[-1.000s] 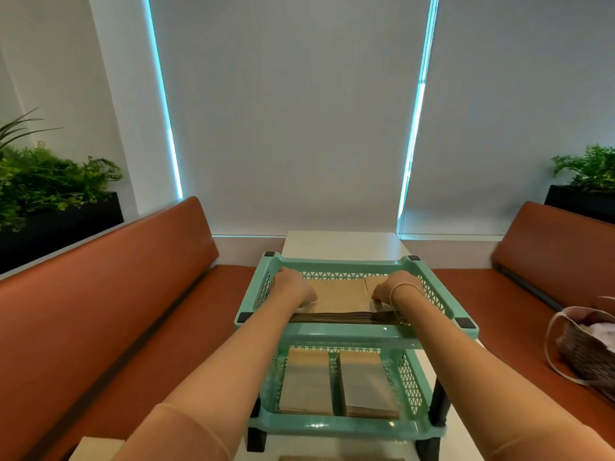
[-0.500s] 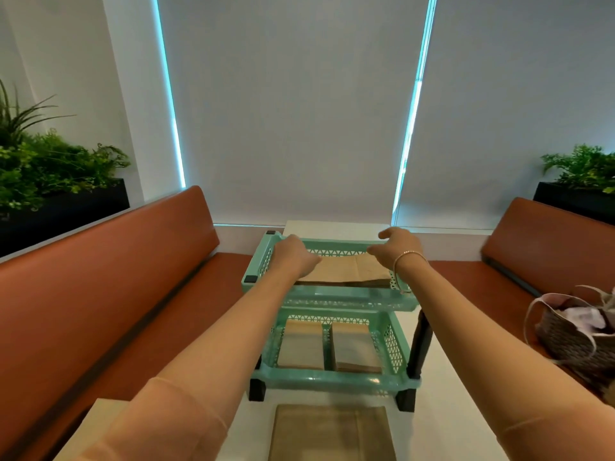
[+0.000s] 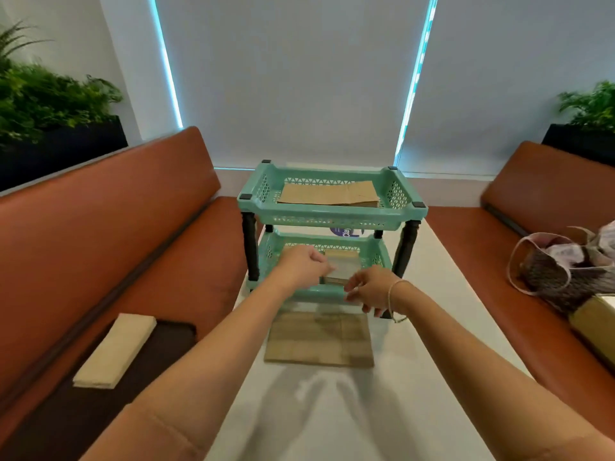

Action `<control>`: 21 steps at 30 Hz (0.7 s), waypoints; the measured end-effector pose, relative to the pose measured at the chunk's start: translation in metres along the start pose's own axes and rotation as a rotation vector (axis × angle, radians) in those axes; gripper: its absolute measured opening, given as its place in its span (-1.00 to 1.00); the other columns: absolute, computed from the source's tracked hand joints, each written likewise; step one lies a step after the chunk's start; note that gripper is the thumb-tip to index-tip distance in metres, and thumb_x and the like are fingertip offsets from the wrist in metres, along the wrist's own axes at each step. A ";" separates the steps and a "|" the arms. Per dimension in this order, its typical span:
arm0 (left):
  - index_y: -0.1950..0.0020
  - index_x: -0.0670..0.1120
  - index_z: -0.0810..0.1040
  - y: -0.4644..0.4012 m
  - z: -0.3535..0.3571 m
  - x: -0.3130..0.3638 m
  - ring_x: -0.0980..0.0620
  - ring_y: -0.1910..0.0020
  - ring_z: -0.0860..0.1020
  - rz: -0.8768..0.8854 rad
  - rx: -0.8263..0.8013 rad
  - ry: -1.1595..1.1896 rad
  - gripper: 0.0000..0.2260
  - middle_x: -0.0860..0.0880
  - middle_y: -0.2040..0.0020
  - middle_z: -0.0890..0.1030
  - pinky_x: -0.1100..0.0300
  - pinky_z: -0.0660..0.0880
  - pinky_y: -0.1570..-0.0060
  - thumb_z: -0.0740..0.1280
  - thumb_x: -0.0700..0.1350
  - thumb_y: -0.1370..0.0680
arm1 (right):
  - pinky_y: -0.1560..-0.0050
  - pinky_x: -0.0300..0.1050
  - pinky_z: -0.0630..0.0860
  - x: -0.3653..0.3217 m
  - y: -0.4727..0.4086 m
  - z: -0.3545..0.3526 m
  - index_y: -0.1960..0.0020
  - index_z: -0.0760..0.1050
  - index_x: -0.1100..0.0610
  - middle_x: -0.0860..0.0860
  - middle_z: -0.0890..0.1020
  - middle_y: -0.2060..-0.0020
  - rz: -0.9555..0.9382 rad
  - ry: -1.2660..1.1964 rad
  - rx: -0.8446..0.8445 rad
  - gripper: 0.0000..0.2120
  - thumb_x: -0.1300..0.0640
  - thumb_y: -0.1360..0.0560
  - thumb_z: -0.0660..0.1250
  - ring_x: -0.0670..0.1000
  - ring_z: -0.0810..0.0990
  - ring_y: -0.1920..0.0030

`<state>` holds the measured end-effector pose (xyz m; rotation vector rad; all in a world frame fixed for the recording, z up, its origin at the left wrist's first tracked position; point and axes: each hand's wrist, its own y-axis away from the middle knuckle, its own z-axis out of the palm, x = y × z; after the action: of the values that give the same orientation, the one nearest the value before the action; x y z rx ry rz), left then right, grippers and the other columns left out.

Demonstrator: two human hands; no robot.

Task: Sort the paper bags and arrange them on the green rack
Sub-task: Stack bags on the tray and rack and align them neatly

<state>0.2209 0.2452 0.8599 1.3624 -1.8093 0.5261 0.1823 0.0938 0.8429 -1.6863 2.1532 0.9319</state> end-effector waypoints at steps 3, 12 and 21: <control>-0.14 -0.24 0.55 0.001 0.025 -0.050 -0.11 -0.02 0.56 -0.212 -0.139 -0.237 -0.60 -0.20 -0.07 0.59 0.09 0.48 -0.05 0.32 0.08 -0.53 | 0.10 -0.02 0.62 0.040 -0.008 0.041 -0.28 0.43 0.22 0.18 0.53 -0.12 0.182 0.100 -0.028 -0.62 0.12 -0.50 0.32 0.14 0.57 0.01; -0.34 -0.19 0.28 0.012 0.065 -0.135 -0.15 -0.27 0.41 -0.551 0.131 -0.262 -0.32 -0.17 -0.28 0.41 0.06 0.46 -0.18 0.51 0.00 -0.35 | -0.17 -0.02 0.48 0.072 -0.021 0.105 -0.35 0.21 0.22 0.19 0.45 -0.23 0.405 -0.229 0.147 -0.34 0.20 -0.37 0.46 0.19 0.47 -0.21; -0.34 -0.21 0.31 0.018 0.068 -0.152 -0.14 -0.26 0.45 -0.619 0.026 -0.219 -0.26 -0.13 -0.26 0.48 0.09 0.44 -0.22 0.56 0.01 -0.30 | -0.04 -0.03 0.59 0.087 -0.016 0.119 0.26 0.47 0.24 0.21 0.66 0.09 0.500 -0.432 0.061 -0.81 0.30 -0.27 0.49 0.14 0.65 0.07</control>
<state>0.1971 0.2941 0.7014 1.9472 -1.4284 0.0707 0.1493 0.0983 0.6987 -0.8166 2.2858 1.2036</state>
